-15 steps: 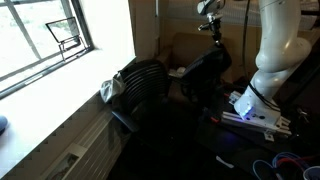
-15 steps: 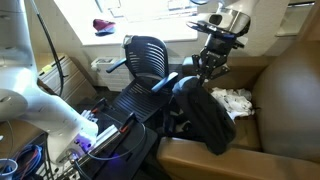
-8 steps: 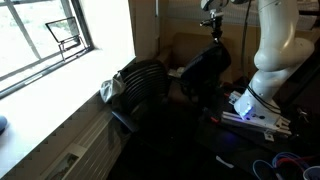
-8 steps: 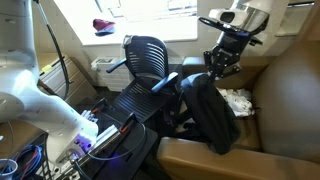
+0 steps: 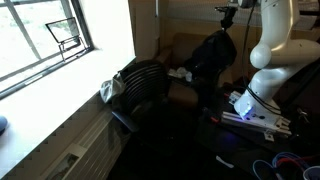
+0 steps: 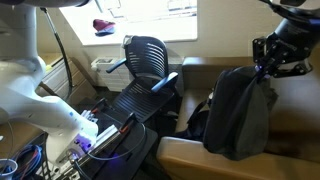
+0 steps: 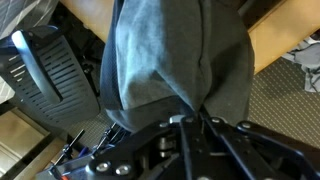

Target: Unhang the dark blue clothing from the backrest of the black chair and place it on the right side of the sofa, remove the grey clothing from the sofa and hang it on the backrest of the black chair, remove the black backpack from the black chair and put it on the sofa

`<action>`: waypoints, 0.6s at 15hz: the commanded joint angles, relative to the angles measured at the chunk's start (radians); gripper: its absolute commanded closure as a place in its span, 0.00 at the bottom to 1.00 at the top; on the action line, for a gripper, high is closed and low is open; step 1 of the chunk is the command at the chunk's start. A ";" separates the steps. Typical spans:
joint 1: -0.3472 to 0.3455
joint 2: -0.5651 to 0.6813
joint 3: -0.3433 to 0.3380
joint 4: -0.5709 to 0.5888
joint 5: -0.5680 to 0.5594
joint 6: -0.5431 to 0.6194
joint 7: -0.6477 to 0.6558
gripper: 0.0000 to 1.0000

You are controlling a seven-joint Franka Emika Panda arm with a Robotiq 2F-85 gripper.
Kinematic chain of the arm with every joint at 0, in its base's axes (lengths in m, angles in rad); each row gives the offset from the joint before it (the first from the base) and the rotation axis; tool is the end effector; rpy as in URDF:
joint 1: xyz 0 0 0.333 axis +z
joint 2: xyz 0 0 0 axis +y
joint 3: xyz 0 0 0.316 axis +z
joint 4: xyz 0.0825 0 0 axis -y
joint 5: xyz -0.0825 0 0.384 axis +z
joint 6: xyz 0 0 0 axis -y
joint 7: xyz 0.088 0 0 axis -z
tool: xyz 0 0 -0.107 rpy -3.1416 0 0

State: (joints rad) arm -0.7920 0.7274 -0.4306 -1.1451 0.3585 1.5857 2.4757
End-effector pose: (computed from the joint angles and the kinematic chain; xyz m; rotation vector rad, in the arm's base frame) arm 0.3576 -0.6237 0.3790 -0.8073 -2.9308 -0.3428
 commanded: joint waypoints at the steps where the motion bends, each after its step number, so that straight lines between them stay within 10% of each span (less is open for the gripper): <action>1: 0.000 0.005 -0.001 -0.001 -0.001 0.000 -0.001 0.93; 6: -0.091 0.083 0.070 0.135 0.090 -0.025 0.174 0.98; 9: -0.070 0.169 -0.122 0.216 0.333 -0.015 0.141 0.98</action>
State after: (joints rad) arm -0.8417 0.8054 -0.4288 -1.0547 0.5067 1.5851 2.6160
